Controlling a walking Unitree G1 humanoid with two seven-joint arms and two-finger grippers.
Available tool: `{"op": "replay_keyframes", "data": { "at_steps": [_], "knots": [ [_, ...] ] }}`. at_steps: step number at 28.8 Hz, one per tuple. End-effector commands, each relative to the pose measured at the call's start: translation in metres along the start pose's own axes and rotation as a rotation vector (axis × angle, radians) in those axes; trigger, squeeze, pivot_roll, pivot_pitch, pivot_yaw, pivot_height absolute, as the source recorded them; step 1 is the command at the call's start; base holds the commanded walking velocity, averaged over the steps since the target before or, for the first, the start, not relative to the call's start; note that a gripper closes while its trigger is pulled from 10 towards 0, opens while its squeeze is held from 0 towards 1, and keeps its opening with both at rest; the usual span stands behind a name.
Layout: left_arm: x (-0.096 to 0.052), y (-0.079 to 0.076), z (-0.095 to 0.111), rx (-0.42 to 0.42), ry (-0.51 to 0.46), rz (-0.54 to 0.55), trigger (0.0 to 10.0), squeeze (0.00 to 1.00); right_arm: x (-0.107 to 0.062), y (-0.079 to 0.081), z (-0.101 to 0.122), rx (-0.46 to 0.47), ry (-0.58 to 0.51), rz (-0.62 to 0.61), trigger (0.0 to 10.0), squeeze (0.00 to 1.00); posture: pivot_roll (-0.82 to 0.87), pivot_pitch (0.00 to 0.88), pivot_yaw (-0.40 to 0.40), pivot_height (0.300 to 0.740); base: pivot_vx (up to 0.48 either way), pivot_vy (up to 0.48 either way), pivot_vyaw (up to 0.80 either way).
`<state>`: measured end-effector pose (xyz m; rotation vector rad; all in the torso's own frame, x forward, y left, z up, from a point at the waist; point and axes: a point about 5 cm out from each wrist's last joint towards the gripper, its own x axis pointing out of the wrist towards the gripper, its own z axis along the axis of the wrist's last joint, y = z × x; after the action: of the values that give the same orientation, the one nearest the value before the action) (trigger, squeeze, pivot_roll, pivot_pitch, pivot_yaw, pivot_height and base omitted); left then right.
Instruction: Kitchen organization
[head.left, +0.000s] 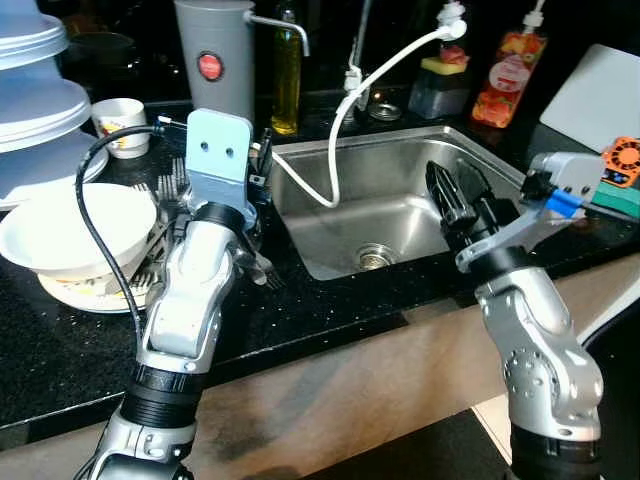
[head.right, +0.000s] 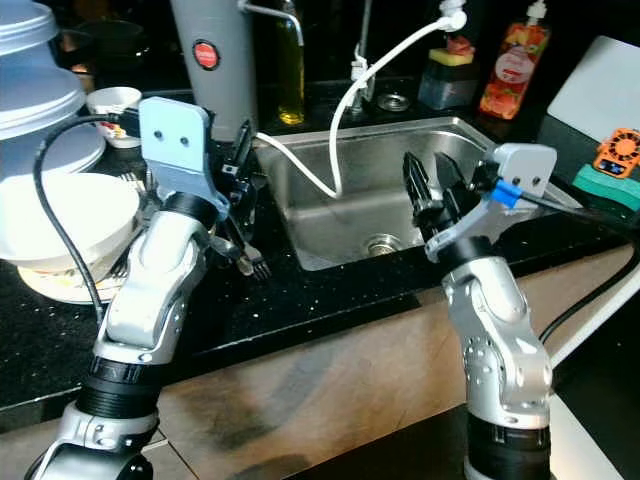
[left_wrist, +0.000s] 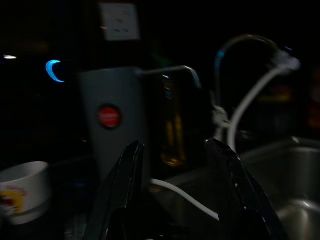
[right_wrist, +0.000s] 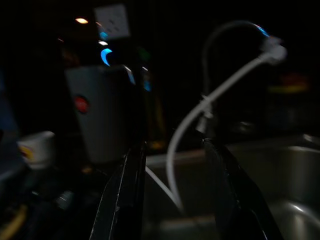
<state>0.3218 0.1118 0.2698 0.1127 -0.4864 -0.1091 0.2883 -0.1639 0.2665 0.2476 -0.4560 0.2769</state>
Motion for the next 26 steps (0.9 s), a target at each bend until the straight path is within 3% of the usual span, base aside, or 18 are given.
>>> {"op": "replay_keyframes", "data": {
  "at_steps": [1,5,7,11,18,26],
  "knots": [
    [-0.004,-0.003,0.006,0.013,-0.024,0.015,10.0,0.00,0.003,-0.001,0.001,0.055,0.009,0.023,10.0,0.00,-0.03,0.006,-0.053,0.740,0.000,0.000,0.00],
    [-0.011,-0.007,0.004,0.016,-0.005,0.012,10.0,0.00,0.008,0.002,0.001,0.049,0.013,0.054,10.0,0.01,-0.02,0.007,-0.057,0.740,0.000,0.000,0.20],
    [-0.011,-0.008,0.002,0.013,-0.001,0.013,10.0,0.00,0.009,0.002,0.000,0.035,0.021,0.044,10.0,0.11,-0.02,0.005,-0.058,0.740,0.000,0.000,0.80],
    [-0.009,-0.010,0.003,0.011,-0.001,0.003,10.0,0.00,0.011,-0.011,-0.001,0.075,0.023,-0.055,10.0,0.00,-0.02,0.004,-0.052,0.740,0.000,0.000,0.20],
    [-0.005,-0.011,0.000,-0.002,0.036,-0.009,10.0,0.00,0.009,-0.030,0.002,0.086,0.002,-0.188,10.0,0.00,-0.03,0.001,-0.039,0.740,0.000,0.000,0.00],
    [-0.001,-0.010,-0.003,0.000,0.075,0.001,10.0,0.00,0.006,-0.036,0.003,0.073,0.001,-0.228,10.0,0.00,-0.03,0.000,-0.033,0.740,0.000,0.000,0.00]
  ]
}}
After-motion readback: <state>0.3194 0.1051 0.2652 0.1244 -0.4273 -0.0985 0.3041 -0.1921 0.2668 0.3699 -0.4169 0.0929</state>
